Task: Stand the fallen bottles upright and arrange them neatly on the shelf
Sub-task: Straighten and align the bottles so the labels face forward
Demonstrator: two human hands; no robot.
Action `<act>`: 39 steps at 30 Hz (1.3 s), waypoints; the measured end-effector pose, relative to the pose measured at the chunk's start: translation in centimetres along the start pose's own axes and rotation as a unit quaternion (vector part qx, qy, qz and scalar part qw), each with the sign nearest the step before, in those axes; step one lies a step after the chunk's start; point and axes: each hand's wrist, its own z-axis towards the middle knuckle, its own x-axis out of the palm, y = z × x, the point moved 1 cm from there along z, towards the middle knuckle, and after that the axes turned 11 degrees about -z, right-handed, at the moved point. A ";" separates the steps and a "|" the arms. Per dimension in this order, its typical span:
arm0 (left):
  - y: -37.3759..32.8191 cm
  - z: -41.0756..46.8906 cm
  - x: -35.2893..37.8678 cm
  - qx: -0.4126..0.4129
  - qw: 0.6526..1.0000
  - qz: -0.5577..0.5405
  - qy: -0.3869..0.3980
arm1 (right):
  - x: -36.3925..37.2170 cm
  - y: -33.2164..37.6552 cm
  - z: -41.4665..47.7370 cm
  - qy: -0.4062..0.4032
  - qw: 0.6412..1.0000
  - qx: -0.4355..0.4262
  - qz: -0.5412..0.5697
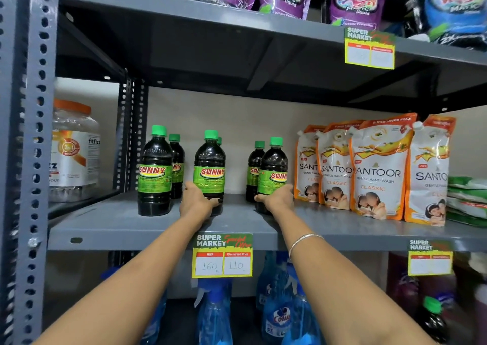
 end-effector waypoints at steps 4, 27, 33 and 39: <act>-0.1 -0.1 -0.2 -0.007 1.000 -0.021 0.006 | -0.5 -0.2 -1.2 -0.008 1.000 -0.002 -0.007; 0.5 0.5 -0.5 0.011 0.995 -0.063 0.083 | -1.5 -0.6 -2.5 -0.001 0.999 -0.020 -0.025; 0.5 0.5 -0.5 0.011 0.993 -0.081 0.088 | -1.4 -0.5 -2.4 -0.005 1.000 -0.019 -0.022; 0.7 0.8 -0.3 0.015 0.993 -0.078 0.082 | -0.9 -0.4 -2.5 -0.027 0.999 -0.015 -0.028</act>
